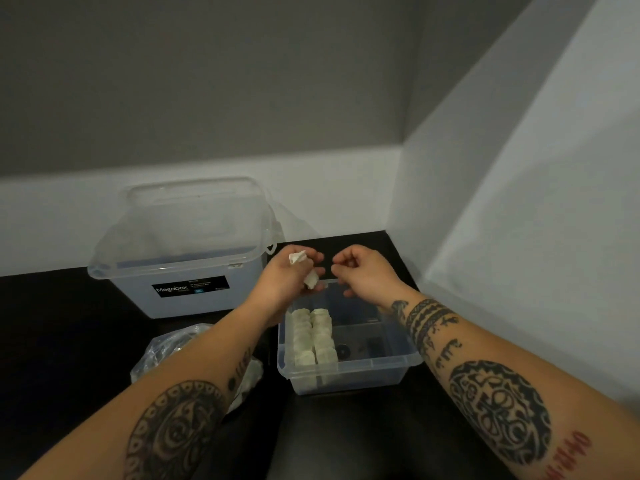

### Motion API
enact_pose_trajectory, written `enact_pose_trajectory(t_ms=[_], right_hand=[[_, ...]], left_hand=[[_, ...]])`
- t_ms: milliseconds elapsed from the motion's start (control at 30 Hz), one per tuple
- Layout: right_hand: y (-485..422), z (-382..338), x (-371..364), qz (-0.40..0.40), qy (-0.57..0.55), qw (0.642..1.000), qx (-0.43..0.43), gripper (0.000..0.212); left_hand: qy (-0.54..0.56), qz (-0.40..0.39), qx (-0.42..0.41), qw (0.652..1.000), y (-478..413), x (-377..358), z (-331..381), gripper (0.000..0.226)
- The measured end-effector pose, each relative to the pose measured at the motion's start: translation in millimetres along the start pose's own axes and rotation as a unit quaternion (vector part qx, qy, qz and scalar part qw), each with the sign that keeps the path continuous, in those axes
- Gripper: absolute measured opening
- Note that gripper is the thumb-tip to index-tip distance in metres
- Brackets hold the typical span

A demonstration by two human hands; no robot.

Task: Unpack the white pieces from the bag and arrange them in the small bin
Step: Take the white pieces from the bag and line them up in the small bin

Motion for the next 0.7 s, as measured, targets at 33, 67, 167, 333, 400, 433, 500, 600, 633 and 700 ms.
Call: enact_pose_trajectory(t_ms=[33,67,167,333,400,433,500,600,633,700], right_hand=[[0.0,-2.1,1.5,0.005,-0.016,1.0,0.013,0.012],[0.6,-3.6,3.0,0.005,-0.025,0.999,0.022,0.013],[5.5,-4.3,3.6,-0.014,-0.026,0.999,0.03,0.016],[13.1,-1.4,-1.4,-0.053,-0.041,0.997,0.023,0.021],[15.5,-2.3,-4.8,-0.071,-0.046,0.996,0.028,0.024],[16.1,-2.5,-6.8,-0.075,-0.045,0.996,0.031,0.025],[15.8,-1.2,-10.2,-0.068,-0.03,0.997,0.033,0.021],[13.1,1.6,-12.9,-0.062,-0.018,0.998,0.02,0.016],[12.0,1.8,-12.8,-0.059,-0.014,0.998,0.015,0.016],[10.5,0.1,-11.3,-0.047,0.005,0.999,0.015,0.015]], left_hand=[[-0.017,-0.014,-0.016,1.0,1.5,-1.7,0.0,0.017],[-0.034,-0.019,-0.027,0.999,2.2,-2.2,-0.8,0.018],[-0.068,-0.021,-0.046,0.996,2.6,-3.1,-2.6,0.021],[-0.149,0.024,-0.049,0.987,1.9,-2.5,-7.4,0.061],[-0.183,0.035,-0.055,0.981,2.6,-2.6,-7.9,0.073],[-0.197,0.035,-0.057,0.978,3.5,-3.1,-7.8,0.075],[-0.22,0.034,-0.059,0.973,5.6,-4.0,-7.0,0.076],[-0.241,0.015,-0.071,0.968,9.6,-4.9,-5.7,0.074],[-0.231,0.003,-0.072,0.97,10.6,-4.6,-6.5,0.071],[-0.194,-0.021,-0.063,0.979,12.5,-4.1,-9.5,0.058]])
Point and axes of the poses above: each hand's wrist, its own y-axis away from the middle knuckle, its own x-axis out of the back of the hand, z = x × y, the point moved 4 cm from there along -y, towards the middle knuckle, and after that the axes turned 14 degrees about -y, right-handed, at the moved point
